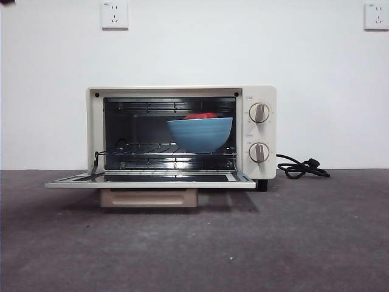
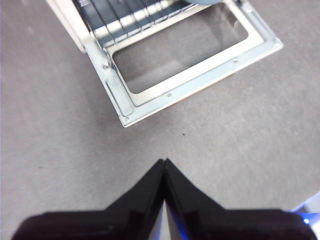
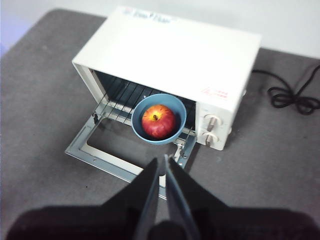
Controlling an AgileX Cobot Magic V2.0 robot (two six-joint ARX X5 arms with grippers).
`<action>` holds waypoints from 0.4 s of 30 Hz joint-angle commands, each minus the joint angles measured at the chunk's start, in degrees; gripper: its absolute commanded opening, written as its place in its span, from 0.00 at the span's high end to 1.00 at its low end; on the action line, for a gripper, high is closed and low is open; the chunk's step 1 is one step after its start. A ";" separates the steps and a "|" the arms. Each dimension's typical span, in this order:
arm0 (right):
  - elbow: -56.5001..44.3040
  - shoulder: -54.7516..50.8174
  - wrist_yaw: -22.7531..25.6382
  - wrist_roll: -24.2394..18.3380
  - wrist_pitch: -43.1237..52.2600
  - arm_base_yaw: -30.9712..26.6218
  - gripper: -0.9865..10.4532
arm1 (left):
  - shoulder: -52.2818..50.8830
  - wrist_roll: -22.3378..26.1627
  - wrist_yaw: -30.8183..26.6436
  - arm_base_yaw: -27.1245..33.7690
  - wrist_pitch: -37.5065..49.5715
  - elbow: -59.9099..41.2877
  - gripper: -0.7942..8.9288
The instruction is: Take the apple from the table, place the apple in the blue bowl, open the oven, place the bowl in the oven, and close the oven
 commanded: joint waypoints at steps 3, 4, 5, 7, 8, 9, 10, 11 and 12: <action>0.20 -5.20 -0.20 -0.74 -1.44 0.11 0.89 | 6.56 3.65 13.86 14.62 4.96 0.15 0.93; 0.20 -6.38 -0.22 -0.74 -1.99 0.11 0.89 | 8.33 3.58 18.95 17.62 5.92 0.15 0.93; 0.15 -7.50 -0.26 -0.74 -2.23 0.11 0.89 | 10.10 3.48 24.33 20.15 6.67 0.15 0.93; 0.09 -9.55 -1.18 -0.74 -2.23 0.11 0.92 | 13.55 3.50 31.71 23.52 8.09 0.15 0.93; 0.09 -10.43 -2.03 -0.74 -2.23 0.11 0.92 | 15.23 3.43 33.38 24.83 8.83 0.15 0.93; 0.07 -11.13 -2.62 -0.72 -2.23 0.11 0.92 | 16.72 3.17 33.90 25.81 9.51 0.15 0.93; 0.07 -11.98 -2.86 -0.72 -2.23 0.11 0.92 | 18.51 2.89 33.97 26.97 10.16 0.15 0.93; 0.07 -12.68 -2.99 -0.74 -2.23 0.11 0.92 | 20.17 2.73 33.97 28.11 10.43 0.15 0.93; 0.07 -13.07 -3.02 -0.74 -2.23 0.11 0.92 | 21.64 2.64 34.14 28.98 10.49 0.15 0.93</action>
